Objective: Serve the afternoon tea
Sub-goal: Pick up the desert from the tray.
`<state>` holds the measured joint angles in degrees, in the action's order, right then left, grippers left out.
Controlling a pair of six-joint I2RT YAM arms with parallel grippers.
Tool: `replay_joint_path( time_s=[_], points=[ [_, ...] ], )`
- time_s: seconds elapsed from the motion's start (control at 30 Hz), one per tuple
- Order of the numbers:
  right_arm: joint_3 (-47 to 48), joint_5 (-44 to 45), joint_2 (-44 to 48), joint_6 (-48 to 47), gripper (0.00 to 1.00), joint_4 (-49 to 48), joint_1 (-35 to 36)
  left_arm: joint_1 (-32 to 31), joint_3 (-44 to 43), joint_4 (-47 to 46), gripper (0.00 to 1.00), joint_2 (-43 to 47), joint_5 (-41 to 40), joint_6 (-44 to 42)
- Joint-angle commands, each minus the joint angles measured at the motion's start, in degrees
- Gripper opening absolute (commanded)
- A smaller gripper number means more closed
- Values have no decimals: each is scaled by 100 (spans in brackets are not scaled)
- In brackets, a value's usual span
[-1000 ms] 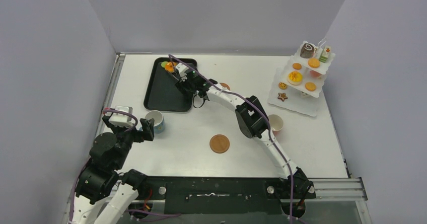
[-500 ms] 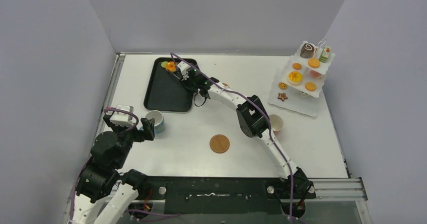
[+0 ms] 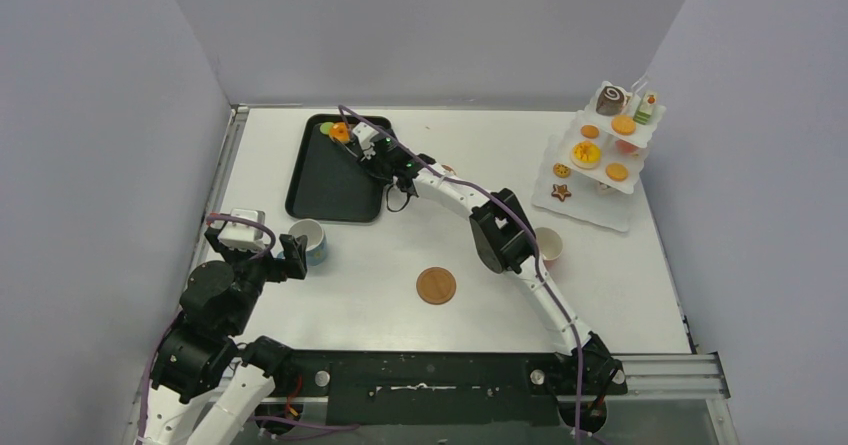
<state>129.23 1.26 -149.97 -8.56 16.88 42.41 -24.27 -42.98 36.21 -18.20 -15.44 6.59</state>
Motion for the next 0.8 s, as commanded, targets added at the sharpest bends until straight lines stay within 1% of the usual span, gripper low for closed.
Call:
replay_joint_path(
  time_s=[0.0,0.2,0.43,0.77],
  points=[
    [-134,-82,750,-17,34,-405,81,37,-53,-300,90,-50,-51,-79],
    [-259,-82,1022,89,31,-348,107,54,-53,-292,90,-17,-47,-73],
    [-794,16,1548,219,29,-414,174,63,-51,-290,90,23,-25,-68],
    [-2131,421,2727,587,26,-518,284,63,-40,-299,90,61,10,-61]
  ],
)
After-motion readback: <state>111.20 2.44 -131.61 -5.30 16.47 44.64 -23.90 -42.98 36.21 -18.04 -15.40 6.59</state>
